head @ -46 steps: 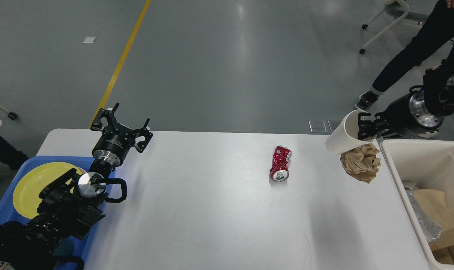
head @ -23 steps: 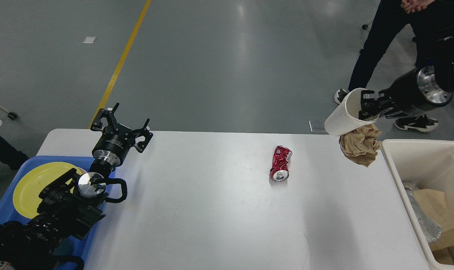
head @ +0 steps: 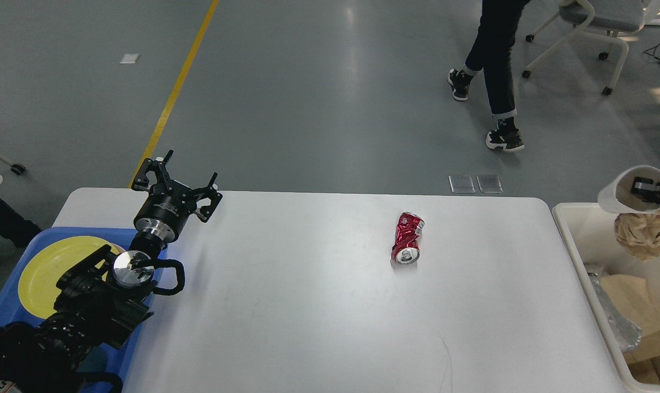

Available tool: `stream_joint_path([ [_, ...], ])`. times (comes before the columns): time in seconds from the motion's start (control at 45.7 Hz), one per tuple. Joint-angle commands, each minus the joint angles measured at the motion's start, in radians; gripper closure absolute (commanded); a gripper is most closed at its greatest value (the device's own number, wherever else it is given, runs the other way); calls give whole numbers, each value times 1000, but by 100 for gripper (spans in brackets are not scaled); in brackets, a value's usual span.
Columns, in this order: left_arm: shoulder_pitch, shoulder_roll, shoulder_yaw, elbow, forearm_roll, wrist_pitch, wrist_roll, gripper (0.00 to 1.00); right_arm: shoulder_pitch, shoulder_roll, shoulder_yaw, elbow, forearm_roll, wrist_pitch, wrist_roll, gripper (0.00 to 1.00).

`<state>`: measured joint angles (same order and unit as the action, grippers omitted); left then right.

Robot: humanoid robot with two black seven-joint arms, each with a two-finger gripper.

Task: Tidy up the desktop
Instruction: 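Carry the paper cup and scrap into the white bin and release, then move the right gripper toward the crushed red soda can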

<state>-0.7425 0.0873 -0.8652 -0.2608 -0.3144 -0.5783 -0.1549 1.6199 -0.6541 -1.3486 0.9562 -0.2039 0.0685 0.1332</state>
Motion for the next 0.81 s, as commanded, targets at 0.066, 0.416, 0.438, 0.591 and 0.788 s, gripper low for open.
stream_joint_path([
  [0.066,0,0,0,0,0,0,0,4,-311,-18,83,-229,69,-3,0,100],
  [0.416,0,0,0,0,0,0,0,4,-683,18,284,-467,69,-47,3,1],
  [0.438,0,0,0,0,0,0,0,4,-690,19,286,-473,67,-47,3,1],
  [0.591,0,0,0,0,0,0,0,4,-700,33,287,-478,70,-49,3,1],
  [0.788,0,0,0,0,1,0,0,4,-611,57,279,-456,69,-38,3,0],
])
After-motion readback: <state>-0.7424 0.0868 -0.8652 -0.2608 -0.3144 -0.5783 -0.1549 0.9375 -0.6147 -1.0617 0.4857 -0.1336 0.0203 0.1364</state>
